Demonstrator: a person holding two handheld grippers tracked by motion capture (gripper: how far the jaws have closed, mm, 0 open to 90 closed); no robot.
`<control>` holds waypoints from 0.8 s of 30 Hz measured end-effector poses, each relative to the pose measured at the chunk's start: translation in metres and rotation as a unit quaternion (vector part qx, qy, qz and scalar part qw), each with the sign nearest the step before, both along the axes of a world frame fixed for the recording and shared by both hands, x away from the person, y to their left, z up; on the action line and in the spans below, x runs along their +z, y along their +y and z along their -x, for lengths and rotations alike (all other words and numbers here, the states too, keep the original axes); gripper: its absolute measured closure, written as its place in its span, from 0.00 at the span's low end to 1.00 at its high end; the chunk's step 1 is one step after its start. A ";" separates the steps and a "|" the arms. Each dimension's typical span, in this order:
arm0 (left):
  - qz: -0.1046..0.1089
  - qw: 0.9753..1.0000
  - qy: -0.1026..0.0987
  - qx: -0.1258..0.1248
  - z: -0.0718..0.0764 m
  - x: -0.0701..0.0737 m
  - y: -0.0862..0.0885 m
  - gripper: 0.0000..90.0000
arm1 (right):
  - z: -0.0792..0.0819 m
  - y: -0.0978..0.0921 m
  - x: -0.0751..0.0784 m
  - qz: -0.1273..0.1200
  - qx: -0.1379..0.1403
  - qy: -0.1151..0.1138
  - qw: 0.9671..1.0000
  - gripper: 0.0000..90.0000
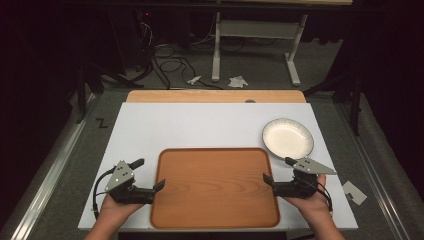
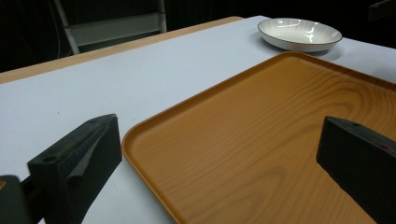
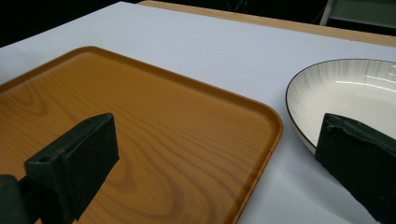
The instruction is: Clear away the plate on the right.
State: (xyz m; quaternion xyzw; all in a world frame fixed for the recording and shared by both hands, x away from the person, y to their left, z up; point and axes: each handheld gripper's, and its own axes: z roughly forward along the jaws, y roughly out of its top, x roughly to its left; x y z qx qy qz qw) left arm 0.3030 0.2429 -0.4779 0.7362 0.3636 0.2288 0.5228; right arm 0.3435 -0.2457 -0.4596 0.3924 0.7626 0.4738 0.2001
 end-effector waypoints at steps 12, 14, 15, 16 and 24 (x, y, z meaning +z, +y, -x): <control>0.005 1.000 0.001 0.004 0.000 0.000 0.001 0.01 | 0.001 0.002 0.000 0.002 0.012 -0.005 1.000 0.00; 0.005 1.000 0.002 0.005 -0.001 -0.001 0.001 0.01 | 0.000 0.002 -0.001 0.003 0.016 -0.001 1.000 0.00; 0.005 1.000 0.003 0.004 -0.001 -0.001 0.000 0.01 | 0.000 0.003 -0.002 0.006 0.013 0.006 1.000 0.00; 0.004 1.000 0.003 0.003 0.000 -0.001 0.000 0.01 | 0.000 0.003 -0.002 0.006 0.013 0.006 1.000 0.00; 0.003 1.000 0.004 0.000 -0.001 -0.001 -0.001 0.01 | 0.000 0.002 -0.002 0.006 0.016 0.003 1.000 0.00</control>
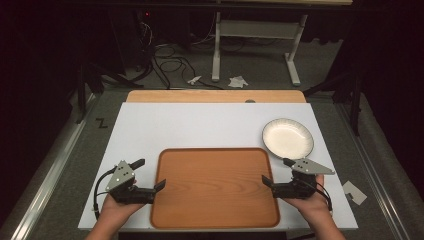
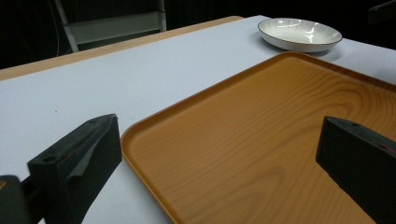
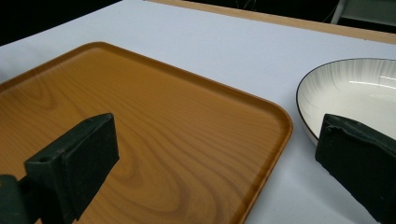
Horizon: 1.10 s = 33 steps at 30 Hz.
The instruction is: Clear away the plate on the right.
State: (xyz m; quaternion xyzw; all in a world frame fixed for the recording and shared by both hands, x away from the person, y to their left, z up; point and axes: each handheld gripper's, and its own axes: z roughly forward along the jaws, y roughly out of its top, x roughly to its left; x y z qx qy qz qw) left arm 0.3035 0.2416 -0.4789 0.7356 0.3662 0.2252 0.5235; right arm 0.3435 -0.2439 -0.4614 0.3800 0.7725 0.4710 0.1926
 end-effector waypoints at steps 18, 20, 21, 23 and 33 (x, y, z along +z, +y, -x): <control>0.002 1.000 -0.003 -0.004 0.001 0.001 0.000 0.01 | -0.002 -0.008 0.003 -0.002 -0.020 0.005 1.000 0.00; 0.003 1.000 -0.003 -0.005 0.001 0.001 0.000 0.01 | -0.002 -0.011 0.004 -0.003 -0.027 0.004 1.000 0.00; 0.002 1.000 -0.003 -0.006 0.001 0.001 0.000 0.01 | -0.002 -0.012 0.005 -0.005 -0.025 0.004 1.000 0.00; 0.002 1.000 -0.002 -0.008 0.001 0.001 0.000 0.01 | -0.003 -0.015 0.006 -0.004 -0.032 0.003 0.999 0.00; 0.001 1.000 -0.003 -0.013 0.001 0.001 0.000 0.02 | -0.007 -0.029 0.008 -0.016 -0.056 0.006 0.998 0.00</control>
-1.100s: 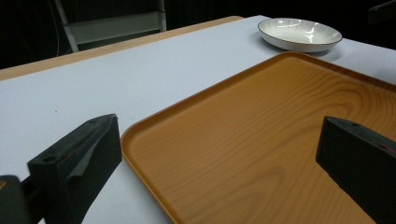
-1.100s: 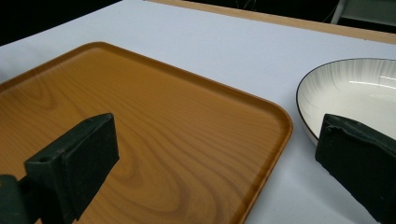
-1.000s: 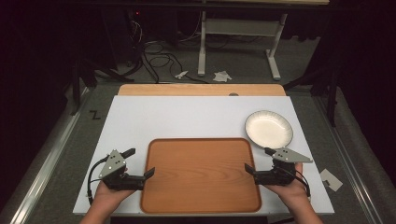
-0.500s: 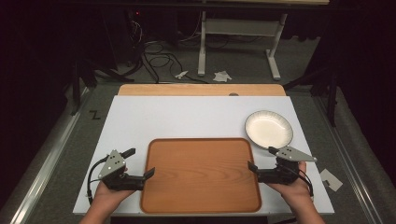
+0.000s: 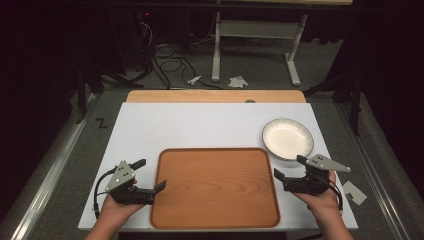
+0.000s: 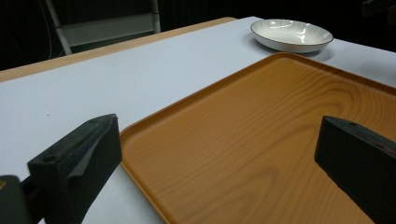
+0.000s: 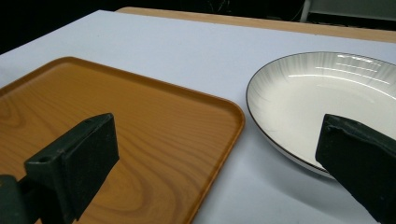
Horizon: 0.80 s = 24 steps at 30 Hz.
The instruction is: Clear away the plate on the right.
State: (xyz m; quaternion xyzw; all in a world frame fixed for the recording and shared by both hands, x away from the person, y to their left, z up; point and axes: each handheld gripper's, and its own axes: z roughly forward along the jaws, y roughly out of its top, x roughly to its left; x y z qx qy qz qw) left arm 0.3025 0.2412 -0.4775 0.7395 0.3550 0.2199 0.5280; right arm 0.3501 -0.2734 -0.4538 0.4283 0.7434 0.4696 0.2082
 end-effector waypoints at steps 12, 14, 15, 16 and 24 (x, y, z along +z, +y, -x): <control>-0.002 1.000 -0.001 -0.004 0.000 0.000 -0.001 0.02 | -0.005 -0.020 0.003 -0.008 -0.045 0.017 0.999 0.00; -0.001 1.000 -0.001 -0.004 0.000 0.000 -0.001 0.02 | -0.005 -0.026 0.003 -0.011 -0.056 0.010 0.998 0.00; -0.002 1.000 -0.001 -0.004 0.000 0.000 -0.001 0.02 | -0.005 -0.026 0.003 -0.011 -0.056 0.010 0.998 0.00; -0.002 1.000 -0.001 -0.005 0.000 0.000 -0.001 0.02 | -0.006 -0.028 0.002 -0.013 -0.060 0.011 0.998 0.00; -0.002 1.000 -0.002 -0.008 0.000 0.000 -0.001 0.02 | -0.010 -0.051 -0.002 -0.022 -0.092 0.015 0.995 0.00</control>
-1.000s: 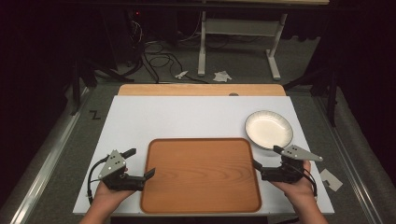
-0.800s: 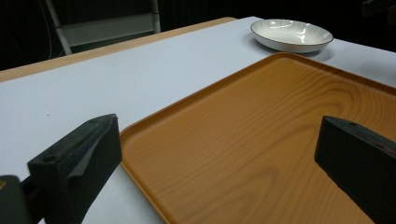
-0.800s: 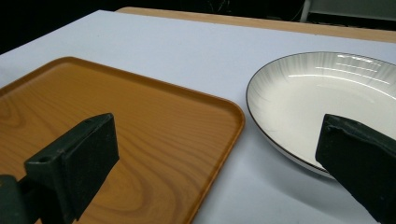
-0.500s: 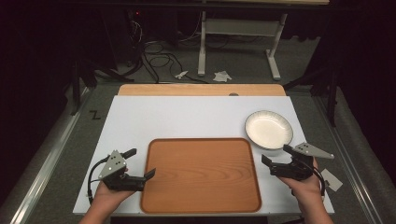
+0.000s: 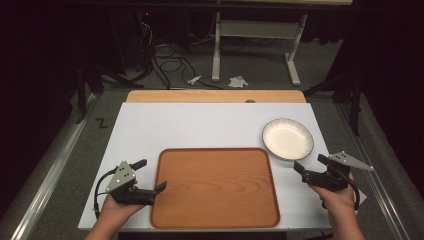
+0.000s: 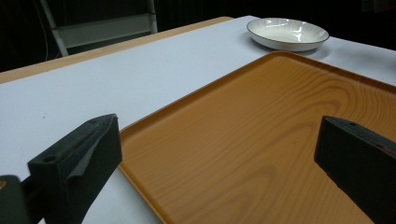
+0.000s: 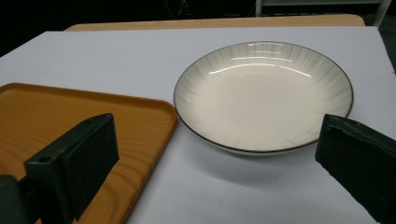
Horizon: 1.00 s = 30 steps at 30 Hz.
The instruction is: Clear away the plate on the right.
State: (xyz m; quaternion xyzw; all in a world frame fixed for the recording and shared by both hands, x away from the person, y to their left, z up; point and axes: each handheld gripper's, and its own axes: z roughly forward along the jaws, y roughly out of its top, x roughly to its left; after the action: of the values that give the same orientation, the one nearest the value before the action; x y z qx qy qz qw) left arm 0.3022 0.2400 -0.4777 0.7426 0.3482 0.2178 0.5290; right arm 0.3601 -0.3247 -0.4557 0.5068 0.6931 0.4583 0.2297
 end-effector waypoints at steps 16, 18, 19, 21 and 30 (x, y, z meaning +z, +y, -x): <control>-0.001 1.000 -0.003 -0.004 0.000 0.000 0.000 0.02 | -0.006 -0.032 -0.014 0.001 -0.046 0.026 0.999 0.00; -0.001 1.000 -0.003 -0.004 0.000 0.000 0.000 0.02 | -0.007 -0.032 -0.014 0.001 -0.048 0.027 0.998 0.00; -0.001 1.000 -0.003 -0.004 0.000 0.000 0.000 0.02 | -0.007 -0.033 -0.015 0.002 -0.047 0.026 0.999 0.00; -0.002 1.000 -0.003 -0.004 0.000 0.000 0.000 0.02 | -0.007 -0.032 -0.015 0.005 -0.046 0.026 0.999 0.00; -0.005 1.000 -0.005 -0.004 0.000 0.000 0.000 0.02 | -0.010 -0.027 -0.017 0.008 -0.037 0.033 0.999 0.00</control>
State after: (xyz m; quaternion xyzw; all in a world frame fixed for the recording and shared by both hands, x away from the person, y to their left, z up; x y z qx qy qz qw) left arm 0.3018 0.2396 -0.4772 0.7457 0.3413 0.2213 0.5278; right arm 0.3699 -0.3521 -0.4729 0.5455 0.6843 0.4272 0.2274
